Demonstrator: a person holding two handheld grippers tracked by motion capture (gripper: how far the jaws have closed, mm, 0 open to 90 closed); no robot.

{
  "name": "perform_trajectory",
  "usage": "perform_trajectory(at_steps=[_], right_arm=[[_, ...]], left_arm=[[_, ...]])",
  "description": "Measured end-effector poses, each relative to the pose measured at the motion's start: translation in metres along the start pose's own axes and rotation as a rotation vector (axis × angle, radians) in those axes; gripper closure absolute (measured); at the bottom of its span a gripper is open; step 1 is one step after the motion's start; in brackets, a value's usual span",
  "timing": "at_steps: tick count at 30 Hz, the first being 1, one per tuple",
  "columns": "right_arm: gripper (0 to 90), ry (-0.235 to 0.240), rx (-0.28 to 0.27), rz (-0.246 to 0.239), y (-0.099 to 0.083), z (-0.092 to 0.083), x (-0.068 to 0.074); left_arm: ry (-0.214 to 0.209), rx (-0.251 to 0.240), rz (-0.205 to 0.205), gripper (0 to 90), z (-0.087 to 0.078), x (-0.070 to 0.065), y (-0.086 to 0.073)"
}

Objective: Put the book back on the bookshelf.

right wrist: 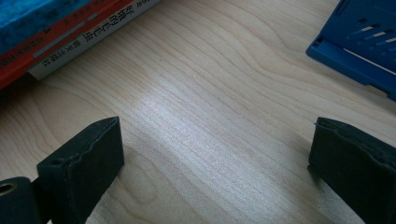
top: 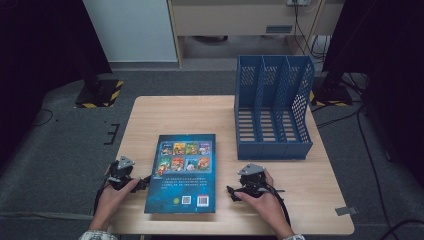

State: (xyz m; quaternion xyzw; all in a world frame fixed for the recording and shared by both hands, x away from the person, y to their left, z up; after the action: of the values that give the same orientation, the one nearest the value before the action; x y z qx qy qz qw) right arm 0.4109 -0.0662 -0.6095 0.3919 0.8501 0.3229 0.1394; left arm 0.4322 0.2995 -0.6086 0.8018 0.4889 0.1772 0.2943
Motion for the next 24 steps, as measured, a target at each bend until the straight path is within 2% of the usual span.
perform_trajectory(at_steps=[9,15,17,18,19,20,21,22,24], right_arm=[[3.5,0.000,0.000,-0.001,0.000,0.000,0.000],[3.5,0.002,0.000,-0.003,0.000,0.000,0.000],[7.4,0.000,-0.004,-0.002,0.001,0.000,-0.001],[10.2,0.002,-0.009,-0.007,0.002,-0.001,-0.001],[11.9,0.011,-0.008,-0.010,0.003,-0.002,0.000],[11.9,0.011,-0.008,-0.010,0.003,-0.002,0.000],[15.0,0.026,-0.037,0.000,0.009,-0.007,0.002],[17.7,0.030,-0.051,-0.007,0.013,-0.010,0.003],[20.4,0.041,-0.083,-0.002,0.021,-0.019,0.006]], left_arm=[[0.001,0.002,0.001,0.0,0.000,0.000,0.000],[-0.019,0.001,0.014,0.0,0.000,-0.005,0.001],[-0.043,0.000,-0.027,2.6,-0.006,-0.004,0.001],[-0.043,0.000,-0.027,3.9,-0.006,-0.004,0.001],[-0.053,-0.026,-0.039,4.5,-0.015,-0.002,0.004],[-0.053,-0.026,-0.039,5.6,-0.015,-0.002,0.004],[-0.057,-0.045,-0.045,6.4,-0.021,-0.002,0.008],[-0.084,-0.079,-0.049,6.4,-0.032,-0.004,0.013],[-0.123,-0.095,-0.033,6.3,-0.043,-0.011,0.017]])
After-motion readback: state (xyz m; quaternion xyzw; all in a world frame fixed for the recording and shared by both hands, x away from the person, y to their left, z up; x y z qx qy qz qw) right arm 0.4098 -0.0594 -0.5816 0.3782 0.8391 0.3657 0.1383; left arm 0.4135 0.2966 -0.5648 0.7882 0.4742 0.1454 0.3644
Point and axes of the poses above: each handheld gripper's, and its own axes: z roughly forward along the jaws, y roughly out of its top, x roughly to its left, the point moved 10 cm from there along z, roughly forward along the jaws, and after that the axes turned 4 degrees about x, right-handed, at the moved point
